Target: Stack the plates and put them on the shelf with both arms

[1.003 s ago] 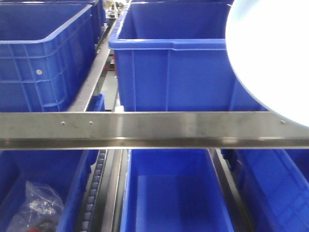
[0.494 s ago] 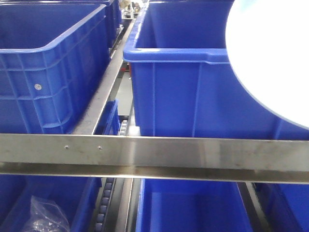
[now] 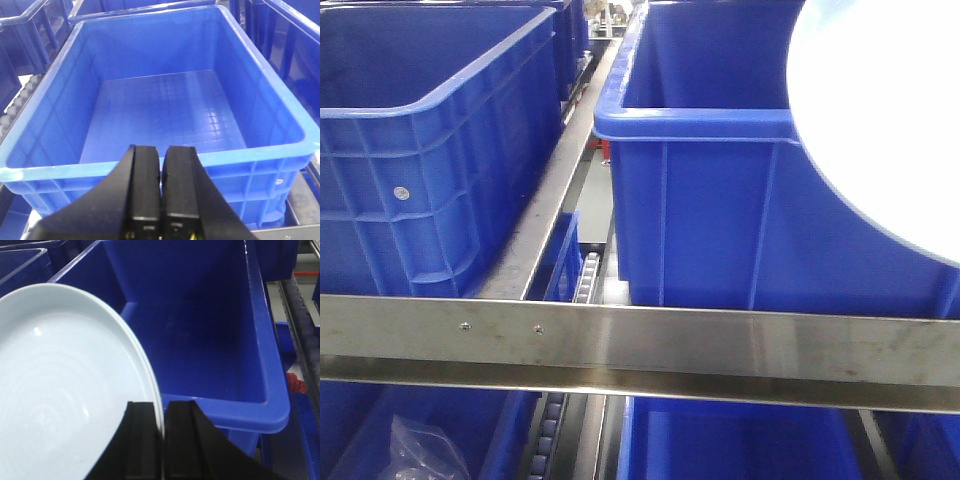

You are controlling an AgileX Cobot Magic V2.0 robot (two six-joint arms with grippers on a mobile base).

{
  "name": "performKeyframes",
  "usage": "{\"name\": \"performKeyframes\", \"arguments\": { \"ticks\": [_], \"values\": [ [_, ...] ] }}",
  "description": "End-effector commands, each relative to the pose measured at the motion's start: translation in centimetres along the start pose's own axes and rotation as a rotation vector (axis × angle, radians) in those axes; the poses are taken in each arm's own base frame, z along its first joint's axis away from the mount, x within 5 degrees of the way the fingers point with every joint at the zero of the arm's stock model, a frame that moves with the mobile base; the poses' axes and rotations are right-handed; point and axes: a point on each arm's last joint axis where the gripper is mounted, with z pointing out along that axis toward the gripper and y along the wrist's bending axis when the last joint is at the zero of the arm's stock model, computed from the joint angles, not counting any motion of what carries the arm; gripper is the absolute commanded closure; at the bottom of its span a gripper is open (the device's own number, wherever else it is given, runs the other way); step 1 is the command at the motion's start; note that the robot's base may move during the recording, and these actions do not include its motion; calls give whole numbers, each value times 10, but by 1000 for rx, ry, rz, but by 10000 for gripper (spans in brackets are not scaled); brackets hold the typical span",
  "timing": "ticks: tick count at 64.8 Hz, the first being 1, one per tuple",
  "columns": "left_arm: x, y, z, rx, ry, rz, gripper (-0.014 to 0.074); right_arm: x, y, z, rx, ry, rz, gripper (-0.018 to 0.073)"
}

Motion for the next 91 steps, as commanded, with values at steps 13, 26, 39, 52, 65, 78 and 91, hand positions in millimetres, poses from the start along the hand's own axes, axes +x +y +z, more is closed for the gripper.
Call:
{"name": "performKeyframes", "arguments": {
  "ticks": [13,26,39,52,65,78,91],
  "values": [
    [-16,2,0,-10,-99,-11,514,-20,0,-2,13,-130,1,504],
    [-16,2,0,-10,-99,-11,514,-21,0,-2,14,-140,1,504],
    [-16,2,0,-10,-99,-11,514,-22,0,-3,15,-144,1,504],
    [-16,2,0,-10,-99,-11,514,-41,1,0,22,-210,1,504],
    [-16,2,0,-10,-99,-11,514,-75,3,30,42,-227,2,504],
    [-16,2,0,-10,-99,-11,514,-98,-4,93,109,-299,-5,504],
    [-16,2,0,-10,-99,-11,514,-95,-9,155,138,-228,-12,503]
  ]
}}
